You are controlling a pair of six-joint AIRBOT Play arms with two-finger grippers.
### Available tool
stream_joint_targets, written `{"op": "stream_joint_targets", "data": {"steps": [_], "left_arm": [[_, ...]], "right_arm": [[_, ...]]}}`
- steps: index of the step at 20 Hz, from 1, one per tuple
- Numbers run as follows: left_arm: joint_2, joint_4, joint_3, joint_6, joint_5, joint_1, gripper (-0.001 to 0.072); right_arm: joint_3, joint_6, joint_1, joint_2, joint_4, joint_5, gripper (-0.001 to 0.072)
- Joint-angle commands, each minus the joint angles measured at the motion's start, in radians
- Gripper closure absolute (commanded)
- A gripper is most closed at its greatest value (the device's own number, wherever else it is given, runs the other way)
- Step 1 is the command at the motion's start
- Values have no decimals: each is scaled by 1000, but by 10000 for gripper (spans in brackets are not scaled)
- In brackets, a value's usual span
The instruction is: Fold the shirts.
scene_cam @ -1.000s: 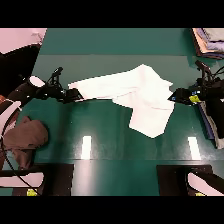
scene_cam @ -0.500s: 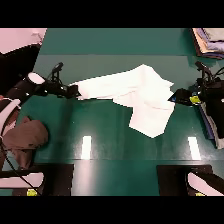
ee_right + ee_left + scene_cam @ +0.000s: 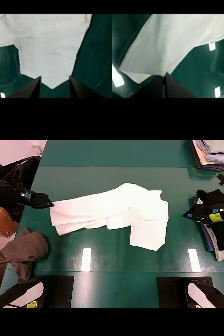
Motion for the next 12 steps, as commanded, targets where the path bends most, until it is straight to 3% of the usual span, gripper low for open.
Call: {"op": "stream_joint_targets", "data": {"steps": [1, 3, 4, 5, 6, 10, 12], "left_arm": [[8, 45, -21, -16, 55, 10, 684], [-32, 43, -77, -61, 228, 10, 683], [-61, 43, -89, -71, 288, 10, 610], [-99, 43, -85, -95, 314, 10, 264], [-126, 47, -77, -122, 303, 11, 79], [-139, 67, -77, -111, 103, 66, 82], [-125, 75, -125, -103, 72, 105, 82]], "right_arm": [[-2, 0, -30, 1, 2, 23, 302], [-13, 0, -14, -48, 5, 0, 303], [-26, 0, 2, -68, 6, -21, 303], [-40, 0, 21, -87, 5, -43, 303], [-53, 0, 43, -107, 5, -66, 302], [-63, -1, 118, -174, 5, -90, 303], [-63, -1, 146, -194, 5, -97, 303]]}}
